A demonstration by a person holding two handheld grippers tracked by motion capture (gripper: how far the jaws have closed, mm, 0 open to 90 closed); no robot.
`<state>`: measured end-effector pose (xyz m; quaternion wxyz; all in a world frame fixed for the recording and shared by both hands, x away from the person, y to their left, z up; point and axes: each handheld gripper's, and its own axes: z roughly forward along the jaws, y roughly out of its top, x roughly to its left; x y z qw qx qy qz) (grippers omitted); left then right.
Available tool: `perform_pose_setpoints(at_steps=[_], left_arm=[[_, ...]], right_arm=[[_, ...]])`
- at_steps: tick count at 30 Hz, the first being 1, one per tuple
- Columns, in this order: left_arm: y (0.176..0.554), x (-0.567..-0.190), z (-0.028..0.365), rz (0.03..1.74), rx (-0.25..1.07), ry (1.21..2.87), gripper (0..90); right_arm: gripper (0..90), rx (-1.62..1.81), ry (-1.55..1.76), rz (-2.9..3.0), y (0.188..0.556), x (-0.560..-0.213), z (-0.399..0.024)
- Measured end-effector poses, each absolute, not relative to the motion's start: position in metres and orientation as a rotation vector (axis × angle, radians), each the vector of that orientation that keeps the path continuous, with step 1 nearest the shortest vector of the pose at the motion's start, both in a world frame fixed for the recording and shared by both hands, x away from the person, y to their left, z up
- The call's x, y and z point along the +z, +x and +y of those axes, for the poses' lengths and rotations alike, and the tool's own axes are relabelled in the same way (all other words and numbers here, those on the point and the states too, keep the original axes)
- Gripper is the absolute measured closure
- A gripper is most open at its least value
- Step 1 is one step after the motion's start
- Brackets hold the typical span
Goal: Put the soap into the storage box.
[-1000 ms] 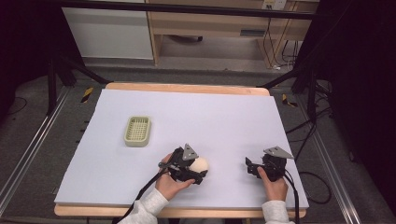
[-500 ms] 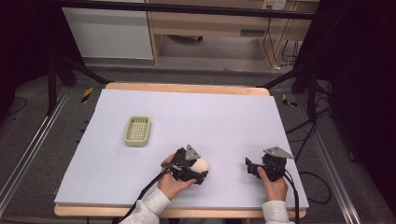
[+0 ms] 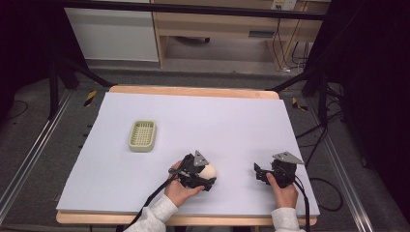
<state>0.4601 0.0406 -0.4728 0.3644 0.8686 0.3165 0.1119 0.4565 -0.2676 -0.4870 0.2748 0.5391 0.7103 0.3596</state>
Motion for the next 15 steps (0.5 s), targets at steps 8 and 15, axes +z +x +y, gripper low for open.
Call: perform_pose_setpoints(at_steps=[8, 15], left_arm=[[0.4606, -0.4736, 0.0389, 0.816, 0.295, 2.241, 23.3], [0.46, -0.4734, 0.038, 0.816, 0.306, 2.246, 23.7]], right_arm=[[4.7, 0.965, 1.449, 1.91, 0.4565, -0.487, -0.2675], [4.7, 0.965, 1.448, 1.91, 0.4565, -0.487, -0.2675]])
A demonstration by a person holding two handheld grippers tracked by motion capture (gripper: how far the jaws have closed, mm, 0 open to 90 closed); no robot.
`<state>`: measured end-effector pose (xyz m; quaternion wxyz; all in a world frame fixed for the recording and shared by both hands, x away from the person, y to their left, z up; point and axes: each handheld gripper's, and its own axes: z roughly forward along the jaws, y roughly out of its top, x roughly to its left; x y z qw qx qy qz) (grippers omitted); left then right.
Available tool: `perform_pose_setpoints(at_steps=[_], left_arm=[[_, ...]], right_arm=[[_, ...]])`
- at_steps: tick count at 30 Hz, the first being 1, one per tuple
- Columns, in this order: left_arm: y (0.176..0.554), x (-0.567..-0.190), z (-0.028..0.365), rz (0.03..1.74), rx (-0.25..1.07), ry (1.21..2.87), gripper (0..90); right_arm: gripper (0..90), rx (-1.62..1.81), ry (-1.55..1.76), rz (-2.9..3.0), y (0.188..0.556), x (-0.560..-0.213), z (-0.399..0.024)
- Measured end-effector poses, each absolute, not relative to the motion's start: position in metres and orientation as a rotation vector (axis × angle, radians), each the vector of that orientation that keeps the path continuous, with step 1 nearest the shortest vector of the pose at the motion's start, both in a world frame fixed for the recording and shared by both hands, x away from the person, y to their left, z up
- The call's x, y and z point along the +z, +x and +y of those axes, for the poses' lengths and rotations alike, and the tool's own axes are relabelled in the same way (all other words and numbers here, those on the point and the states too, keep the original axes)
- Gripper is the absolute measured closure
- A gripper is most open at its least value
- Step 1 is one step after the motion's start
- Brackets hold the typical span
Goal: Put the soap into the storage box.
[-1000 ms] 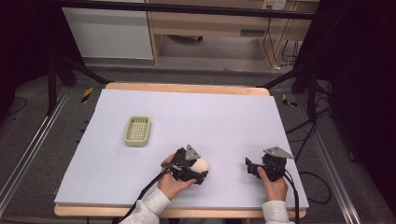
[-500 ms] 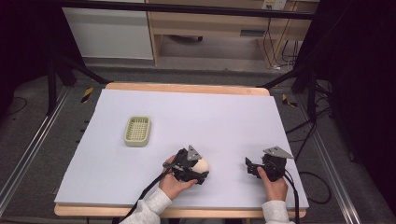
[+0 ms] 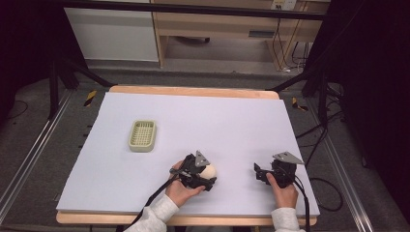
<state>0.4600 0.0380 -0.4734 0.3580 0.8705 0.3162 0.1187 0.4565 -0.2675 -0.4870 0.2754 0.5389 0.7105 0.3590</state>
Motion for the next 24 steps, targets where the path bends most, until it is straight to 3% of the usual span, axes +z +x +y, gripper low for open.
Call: perform_pose_setpoints(at_steps=[24], left_arm=[[0.455, -0.46, 0.043, 0.79, 0.316, 2.245, 23.9]], right_arm=[[4.7, 0.968, 1.449, 1.91, 0.456, -0.487, -0.268]])
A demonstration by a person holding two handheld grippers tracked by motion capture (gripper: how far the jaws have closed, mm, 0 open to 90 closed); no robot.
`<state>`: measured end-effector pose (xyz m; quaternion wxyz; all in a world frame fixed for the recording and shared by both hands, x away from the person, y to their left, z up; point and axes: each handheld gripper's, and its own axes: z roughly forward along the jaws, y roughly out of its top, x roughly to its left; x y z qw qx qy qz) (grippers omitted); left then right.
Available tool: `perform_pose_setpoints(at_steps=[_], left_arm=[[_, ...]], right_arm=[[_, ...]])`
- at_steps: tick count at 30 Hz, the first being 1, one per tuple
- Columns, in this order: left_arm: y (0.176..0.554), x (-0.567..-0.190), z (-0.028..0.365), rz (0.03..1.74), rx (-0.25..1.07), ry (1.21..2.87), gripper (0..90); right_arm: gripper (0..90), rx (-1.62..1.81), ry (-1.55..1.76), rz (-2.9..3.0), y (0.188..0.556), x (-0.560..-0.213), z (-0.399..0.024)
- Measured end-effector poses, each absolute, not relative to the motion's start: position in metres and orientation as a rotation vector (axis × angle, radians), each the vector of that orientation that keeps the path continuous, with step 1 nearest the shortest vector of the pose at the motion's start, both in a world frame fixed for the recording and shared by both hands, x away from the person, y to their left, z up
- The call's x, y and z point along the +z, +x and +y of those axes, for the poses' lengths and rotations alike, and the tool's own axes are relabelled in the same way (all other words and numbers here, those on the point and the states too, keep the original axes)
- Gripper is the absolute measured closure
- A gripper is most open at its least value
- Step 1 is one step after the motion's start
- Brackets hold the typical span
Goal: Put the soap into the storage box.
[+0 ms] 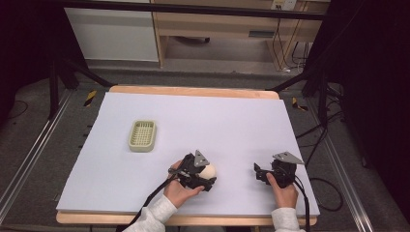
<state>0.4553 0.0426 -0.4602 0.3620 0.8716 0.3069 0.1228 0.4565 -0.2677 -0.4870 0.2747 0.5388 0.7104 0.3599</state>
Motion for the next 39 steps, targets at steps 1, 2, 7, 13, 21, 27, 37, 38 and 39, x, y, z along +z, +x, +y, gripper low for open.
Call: perform_pose_setpoints(at_steps=[1, 2, 7, 13, 21, 27, 37, 38, 39], left_arm=[[0.455, -0.46, 0.043, 0.79, 0.316, 2.245, 24.0], [0.455, -0.459, 0.045, 0.793, 0.319, 2.239, 23.9], [0.455, -0.456, 0.049, 0.796, 0.321, 2.239, 24.0], [0.456, -0.45, 0.058, 0.805, 0.326, 2.223, 24.0], [0.458, -0.444, 0.068, 0.819, 0.337, 2.22, 24.0], [0.46, -0.437, 0.078, 0.835, 0.354, 2.215, 24.0], [0.461, -0.425, 0.103, 0.866, 0.395, 2.179, 24.0], [0.462, -0.424, 0.106, 0.869, 0.394, 2.177, 24.0], [0.462, -0.424, 0.106, 0.869, 0.394, 2.177, 24.0]], right_arm=[[4.7, 0.968, 1.449, 1.91, 0.456, -0.487, -0.268], [4.7, 0.968, 1.448, 1.91, 0.456, -0.487, -0.268], [4.7, 0.968, 1.447, 1.909, 0.456, -0.487, -0.268], [4.7, 0.969, 1.449, 1.909, 0.456, -0.487, -0.268], [4.7, 0.967, 1.447, 1.91, 0.457, -0.487, -0.268], [4.7, 0.968, 1.45, 1.909, 0.457, -0.487, -0.268], [4.7, 0.964, 1.448, 1.909, 0.456, -0.487, -0.267], [4.7, 0.963, 1.446, 1.908, 0.456, -0.487, -0.267], [4.7, 0.963, 1.446, 1.908, 0.456, -0.487, -0.267]])
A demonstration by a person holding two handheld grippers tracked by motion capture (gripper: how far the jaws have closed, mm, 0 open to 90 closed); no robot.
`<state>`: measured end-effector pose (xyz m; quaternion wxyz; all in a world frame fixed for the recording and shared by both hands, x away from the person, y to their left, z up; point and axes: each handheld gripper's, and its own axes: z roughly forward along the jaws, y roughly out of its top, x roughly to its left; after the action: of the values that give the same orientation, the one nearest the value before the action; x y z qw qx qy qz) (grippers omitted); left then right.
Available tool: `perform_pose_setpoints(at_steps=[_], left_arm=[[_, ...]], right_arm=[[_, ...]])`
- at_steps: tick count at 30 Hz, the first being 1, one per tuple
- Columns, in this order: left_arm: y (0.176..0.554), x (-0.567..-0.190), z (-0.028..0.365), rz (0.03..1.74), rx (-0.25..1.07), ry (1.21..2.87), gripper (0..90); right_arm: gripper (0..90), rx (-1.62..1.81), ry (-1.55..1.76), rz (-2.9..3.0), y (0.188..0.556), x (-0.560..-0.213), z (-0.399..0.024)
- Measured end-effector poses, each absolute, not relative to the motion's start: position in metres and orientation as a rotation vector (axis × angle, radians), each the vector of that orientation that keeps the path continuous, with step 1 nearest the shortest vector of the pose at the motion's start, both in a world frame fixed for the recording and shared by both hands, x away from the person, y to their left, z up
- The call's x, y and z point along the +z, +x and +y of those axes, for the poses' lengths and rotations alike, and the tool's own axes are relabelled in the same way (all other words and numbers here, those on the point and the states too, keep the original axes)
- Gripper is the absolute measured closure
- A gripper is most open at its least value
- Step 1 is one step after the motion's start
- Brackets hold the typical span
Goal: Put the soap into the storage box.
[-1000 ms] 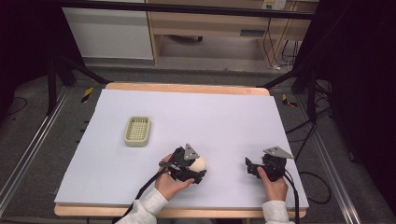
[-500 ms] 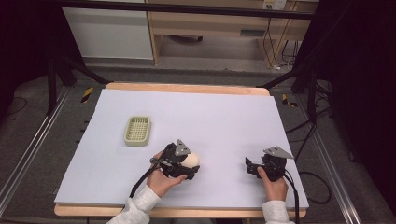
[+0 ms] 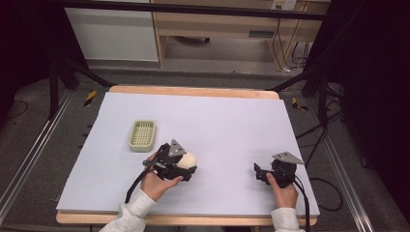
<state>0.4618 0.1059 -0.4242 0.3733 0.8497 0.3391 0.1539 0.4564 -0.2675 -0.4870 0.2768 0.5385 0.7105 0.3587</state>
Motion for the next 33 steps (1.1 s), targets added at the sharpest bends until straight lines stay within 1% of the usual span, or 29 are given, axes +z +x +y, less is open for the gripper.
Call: perform_pose_setpoints(at_steps=[9, 33], left_arm=[[0.467, -0.414, 0.127, 0.907, 0.416, 2.137, 24.0], [0.482, -0.406, 0.171, 0.994, 0.451, 2.077, 24.0]], right_arm=[[4.7, 0.964, 1.448, 1.91, 0.456, -0.487, -0.267], [4.7, 0.96, 1.448, 1.909, 0.456, -0.487, -0.267]])
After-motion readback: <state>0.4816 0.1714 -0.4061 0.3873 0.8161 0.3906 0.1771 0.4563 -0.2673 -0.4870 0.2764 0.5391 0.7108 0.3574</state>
